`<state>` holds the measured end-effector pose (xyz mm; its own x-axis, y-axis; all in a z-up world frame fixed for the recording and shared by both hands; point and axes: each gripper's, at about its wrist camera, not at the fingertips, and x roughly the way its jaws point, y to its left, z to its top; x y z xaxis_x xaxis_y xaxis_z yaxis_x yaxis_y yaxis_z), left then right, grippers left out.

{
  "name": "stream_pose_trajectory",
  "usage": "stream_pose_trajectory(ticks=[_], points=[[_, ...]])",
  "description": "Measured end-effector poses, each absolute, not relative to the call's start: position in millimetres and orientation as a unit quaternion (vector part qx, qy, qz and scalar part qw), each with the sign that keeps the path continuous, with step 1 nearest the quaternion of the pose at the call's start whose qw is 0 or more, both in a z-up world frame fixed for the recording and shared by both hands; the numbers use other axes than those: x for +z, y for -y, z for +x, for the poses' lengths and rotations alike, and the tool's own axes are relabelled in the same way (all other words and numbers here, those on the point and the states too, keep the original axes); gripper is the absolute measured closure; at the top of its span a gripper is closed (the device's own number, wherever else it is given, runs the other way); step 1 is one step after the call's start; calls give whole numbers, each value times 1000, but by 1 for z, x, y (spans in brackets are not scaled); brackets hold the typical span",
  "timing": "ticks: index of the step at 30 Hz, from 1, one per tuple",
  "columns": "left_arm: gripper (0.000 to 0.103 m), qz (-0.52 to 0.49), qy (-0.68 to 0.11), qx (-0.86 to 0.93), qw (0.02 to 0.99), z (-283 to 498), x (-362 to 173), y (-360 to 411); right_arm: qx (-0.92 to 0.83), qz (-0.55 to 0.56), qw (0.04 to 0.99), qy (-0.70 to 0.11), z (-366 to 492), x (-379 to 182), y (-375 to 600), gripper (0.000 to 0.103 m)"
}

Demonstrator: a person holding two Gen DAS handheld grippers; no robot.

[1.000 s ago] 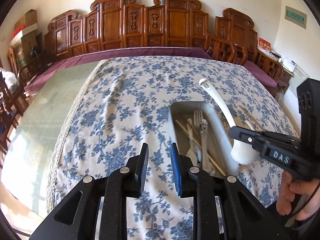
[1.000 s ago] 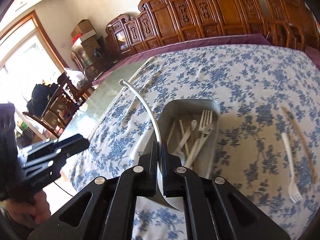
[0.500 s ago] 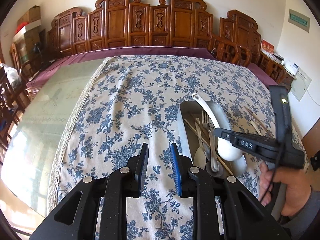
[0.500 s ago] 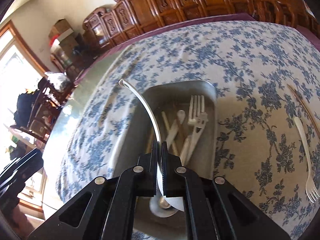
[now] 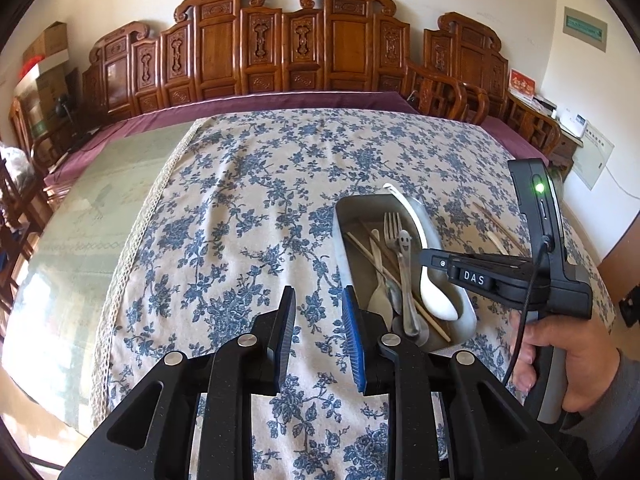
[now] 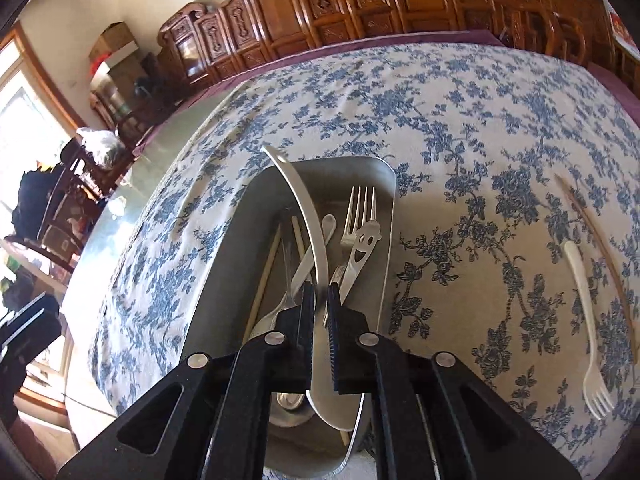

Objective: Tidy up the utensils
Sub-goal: 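Lower the white plastic spoon into the tray and open the right tool, then move both tools toward the white plastic fork and wooden chopstick on the cloth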

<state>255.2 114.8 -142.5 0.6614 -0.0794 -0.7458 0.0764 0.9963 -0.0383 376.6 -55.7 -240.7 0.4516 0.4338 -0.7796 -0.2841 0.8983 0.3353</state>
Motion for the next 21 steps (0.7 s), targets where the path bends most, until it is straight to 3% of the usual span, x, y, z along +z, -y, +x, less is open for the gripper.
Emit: stream_pose_trajectory(ticks=[10,16,21], points=[[78,5,-397,-54,916,248,-133,-101,228,37,862,-450,354,-215,66,93],[65,9,-387,-62,920,242,-123,-84,230,3,879,-418,324,-188,93,93],[59,11,-382,-69,922,240,-114,-61,225,-22,893,-388,299,-163,131,79]])
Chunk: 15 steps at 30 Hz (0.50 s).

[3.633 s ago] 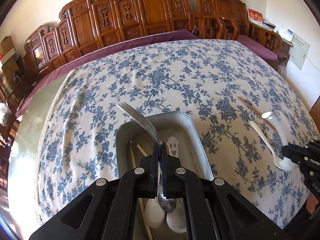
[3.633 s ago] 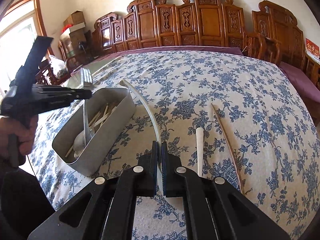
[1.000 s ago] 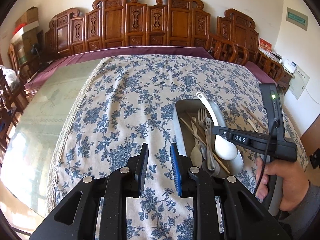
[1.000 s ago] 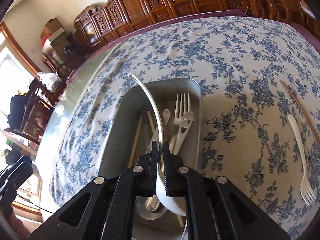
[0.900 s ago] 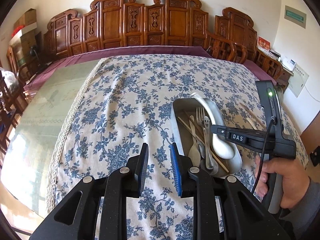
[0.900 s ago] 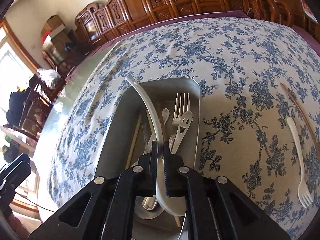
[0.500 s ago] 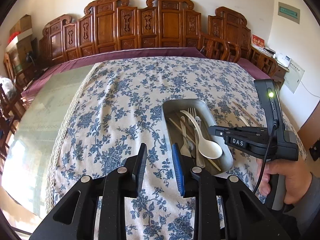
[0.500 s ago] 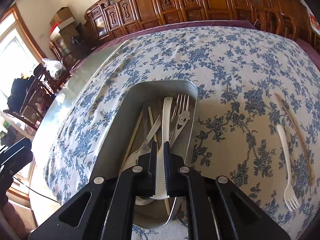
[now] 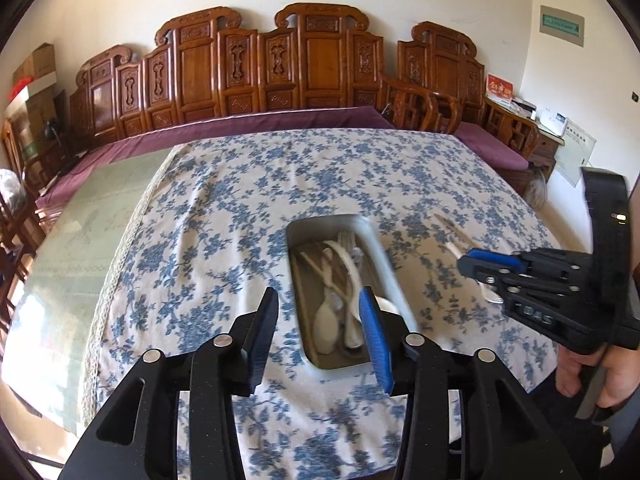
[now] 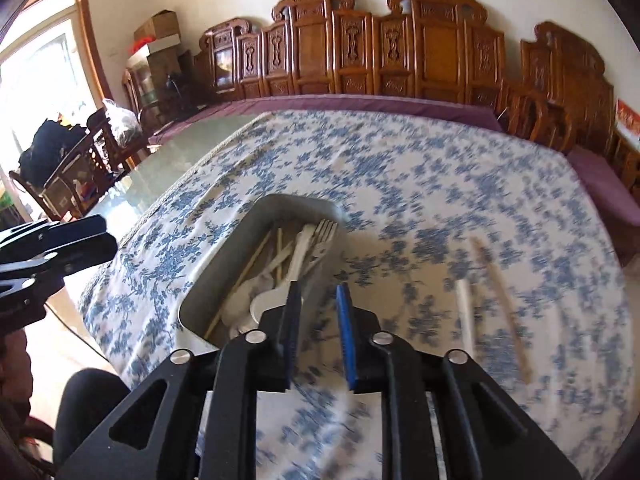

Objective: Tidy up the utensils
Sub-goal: 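Move both tools toward the white plastic fork and wooden chopstick on the cloth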

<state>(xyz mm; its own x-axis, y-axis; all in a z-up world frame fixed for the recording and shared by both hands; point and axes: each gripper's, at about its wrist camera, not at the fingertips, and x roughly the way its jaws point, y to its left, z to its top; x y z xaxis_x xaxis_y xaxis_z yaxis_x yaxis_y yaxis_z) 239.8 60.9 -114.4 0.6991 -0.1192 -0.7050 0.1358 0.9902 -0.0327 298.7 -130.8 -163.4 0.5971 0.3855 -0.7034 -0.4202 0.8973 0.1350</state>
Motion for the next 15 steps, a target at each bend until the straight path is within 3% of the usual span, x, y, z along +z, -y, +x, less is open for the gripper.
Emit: stream_pose_trajectory(ticks=[2,6,8,11,15], points=[[42,13,-375,-69,924,238,-110,-50,224,-23,897,-381,292,-156,146,76],[30,13,-366,-68,928,231,-102,-29,213,-28,906,-365,277,-145,177,55],[19,11,-362,-68,930,228,-98,-19,205,-29,910,-359,270,-141,194,49],[16,9,-361,-69,930,225,-95,-4,189,-29,916,-352,259,-138,219,39],[15,13,-362,-72,929,222,-94,15,175,-23,919,-352,250,-139,247,38]])
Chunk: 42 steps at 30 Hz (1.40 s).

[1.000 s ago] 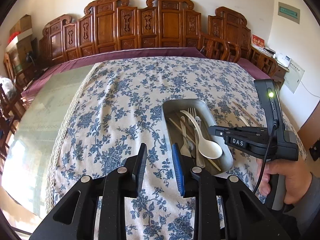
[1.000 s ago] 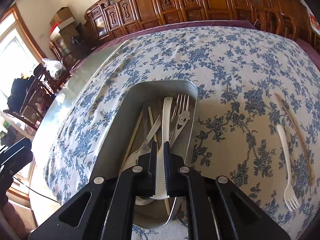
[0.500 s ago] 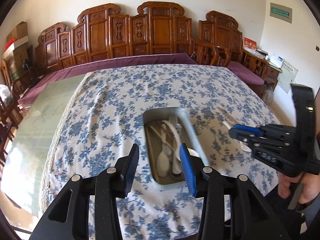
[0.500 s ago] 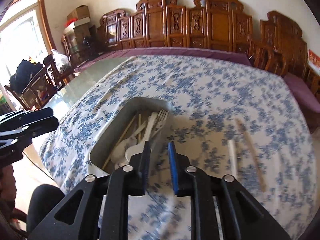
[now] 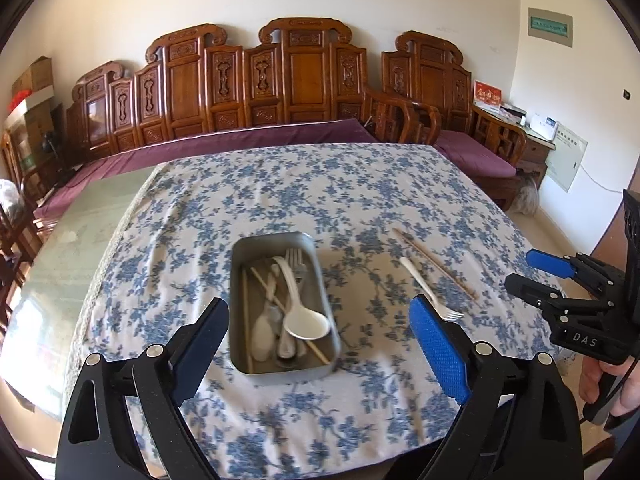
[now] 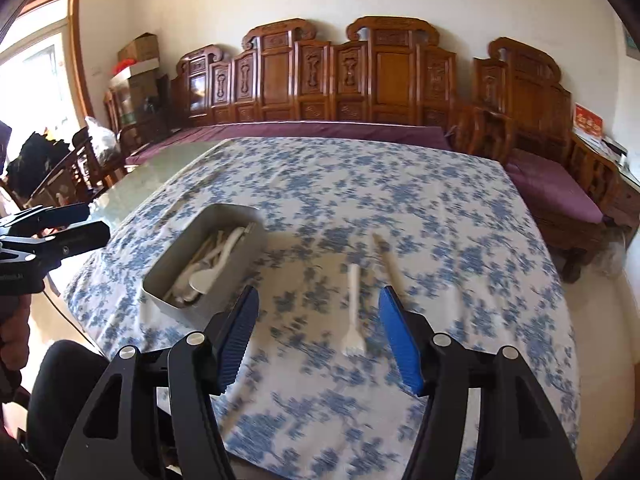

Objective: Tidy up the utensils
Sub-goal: 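Move both tools toward the white plastic fork and wooden chopstick on the cloth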

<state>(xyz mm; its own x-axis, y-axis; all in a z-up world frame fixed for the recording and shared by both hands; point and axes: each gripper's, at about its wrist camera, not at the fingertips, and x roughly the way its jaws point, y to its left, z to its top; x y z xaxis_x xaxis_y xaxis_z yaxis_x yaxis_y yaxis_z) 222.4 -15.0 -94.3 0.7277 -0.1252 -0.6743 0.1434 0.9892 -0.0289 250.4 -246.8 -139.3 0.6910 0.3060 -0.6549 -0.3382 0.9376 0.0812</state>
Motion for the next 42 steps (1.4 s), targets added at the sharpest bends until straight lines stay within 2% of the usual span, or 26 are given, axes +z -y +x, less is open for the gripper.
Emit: stream_pose_trajectory(ticks=[9,12,23,27,30,35,37,38,42], points=[[15,35,-383,-90,919,235,-109,59,163,-21,916,-366,262,-154,287,39],[15,38,-399,-97,911,249,-117,72,164,-17,912,-377,278,-160,294,49],[15,33,-431,-103,896,296,-156,110,188,-34,888,-418,340,-207,308,63],[15,23,-446,-98,889,310,-175,119,206,-50,872,-441,356,-237,303,73],[15,24,-455,-95,885,317,-186,126,221,-64,861,-453,372,-256,297,77],[15,22,-465,-93,880,331,-203,136,234,-76,850,-465,395,-275,289,78],[15,21,-468,-91,879,334,-207,138,237,-84,844,-473,402,-283,285,86],[15,21,-470,-89,878,337,-210,140,236,-93,841,-477,404,-287,284,95],[15,19,-477,-90,874,344,-218,145,243,-92,841,-475,403,-288,292,97]])
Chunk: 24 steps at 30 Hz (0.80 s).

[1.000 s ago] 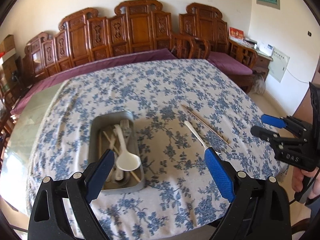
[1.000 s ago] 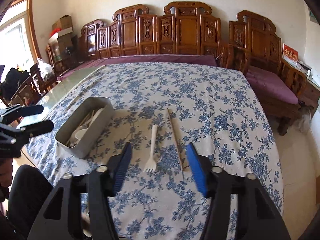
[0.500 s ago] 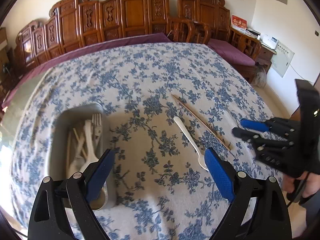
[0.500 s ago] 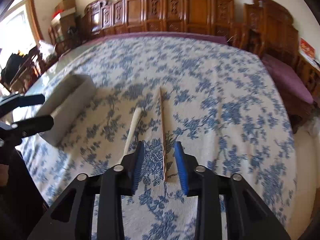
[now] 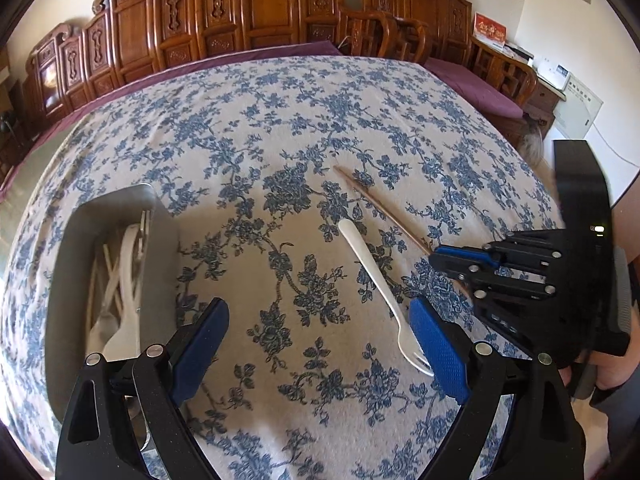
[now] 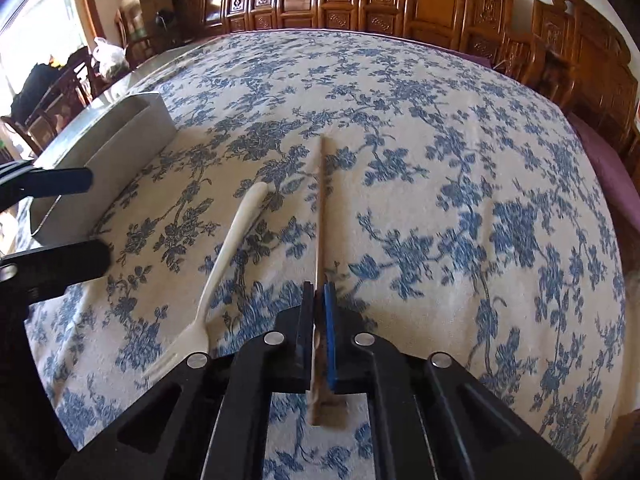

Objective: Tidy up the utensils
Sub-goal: 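Move both tools toward the white plastic fork and wooden chopstick on the cloth, then close the left tool on the white plastic fork while the right tool grasps the wooden chopstick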

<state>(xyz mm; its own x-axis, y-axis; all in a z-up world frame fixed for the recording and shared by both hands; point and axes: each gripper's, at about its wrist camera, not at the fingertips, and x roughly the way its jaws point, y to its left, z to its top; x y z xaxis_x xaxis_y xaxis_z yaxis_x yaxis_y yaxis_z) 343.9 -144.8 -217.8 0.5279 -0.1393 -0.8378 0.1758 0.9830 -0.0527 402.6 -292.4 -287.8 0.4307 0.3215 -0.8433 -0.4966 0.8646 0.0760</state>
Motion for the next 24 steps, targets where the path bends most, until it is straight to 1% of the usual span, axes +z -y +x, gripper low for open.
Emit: stream_pose_trajectory(ticks=[3,6,8,11,15,17,18,19,20,21,22,23,24], points=[[16,18,-482,-99,870,350,-226,151,233,-71,844,-477,396,-286,312,97],[25,18,-486,-111,866,355,-235,160,224,-45,852,-471,383,-279,333,97],[34,15,-491,-118,863,358,-243,166,219,-36,855,-469,377,-277,342,97],[43,6,-497,-129,858,363,-253,174,205,-22,858,-470,370,-275,356,97],[49,9,-501,-133,855,368,-265,185,195,-16,860,-472,364,-276,365,97],[57,30,-493,-125,860,369,-266,191,191,-15,860,-473,362,-277,367,97],[58,40,-493,-122,861,369,-267,193,190,-15,860,-474,361,-277,367,97],[62,48,-493,-120,861,369,-267,194,188,-15,860,-473,360,-276,366,97],[71,60,-492,-114,861,369,-268,194,187,-15,861,-473,359,-275,365,97],[77,65,-492,-115,860,368,-267,193,187,-15,861,-473,358,-274,364,97],[88,64,-495,-121,858,368,-267,192,186,-15,862,-472,356,-273,363,97],[96,62,-500,-124,855,367,-266,188,186,-14,862,-471,355,-271,361,97],[96,58,-504,-128,852,366,-266,186,186,-14,863,-470,354,-270,359,97]])
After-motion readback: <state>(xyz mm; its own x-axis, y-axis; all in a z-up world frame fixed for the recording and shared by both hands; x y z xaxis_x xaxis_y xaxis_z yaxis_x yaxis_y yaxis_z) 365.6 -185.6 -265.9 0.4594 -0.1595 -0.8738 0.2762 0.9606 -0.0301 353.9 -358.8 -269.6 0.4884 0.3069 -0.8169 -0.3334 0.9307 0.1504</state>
